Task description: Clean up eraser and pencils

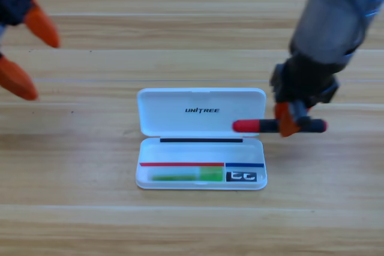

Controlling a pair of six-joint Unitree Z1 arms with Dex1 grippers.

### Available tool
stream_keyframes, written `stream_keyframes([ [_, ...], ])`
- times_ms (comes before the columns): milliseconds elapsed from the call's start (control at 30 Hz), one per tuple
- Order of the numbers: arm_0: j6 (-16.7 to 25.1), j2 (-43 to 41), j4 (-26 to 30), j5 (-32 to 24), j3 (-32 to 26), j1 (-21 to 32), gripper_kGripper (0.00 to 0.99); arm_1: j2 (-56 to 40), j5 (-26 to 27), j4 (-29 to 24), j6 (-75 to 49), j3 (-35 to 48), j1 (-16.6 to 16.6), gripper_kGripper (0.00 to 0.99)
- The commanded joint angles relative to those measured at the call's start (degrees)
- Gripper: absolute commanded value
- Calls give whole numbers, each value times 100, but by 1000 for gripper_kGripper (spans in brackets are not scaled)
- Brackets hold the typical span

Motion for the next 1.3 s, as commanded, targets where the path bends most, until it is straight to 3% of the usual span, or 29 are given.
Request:
stream_keyframes([
  [33,581,22,-187,-733,408,1776,989,1016,-88,72,95,-498,432,0],
  [167,862,-48,-187,-1269,487,2365,990,1412,-194,134,148,-911,528,0],
  [400,862,-356,-187,-1814,750,2497,990,2062,-308,380,218,-1807,625,0],
  [800,897,-479,-354,-1893,1199,2488,990,2537,-440,477,253,-2423,678,0],
  [1300,827,-365,-803,-1963,1480,2268,990,2510,-440,556,367,-2458,845,0],
])
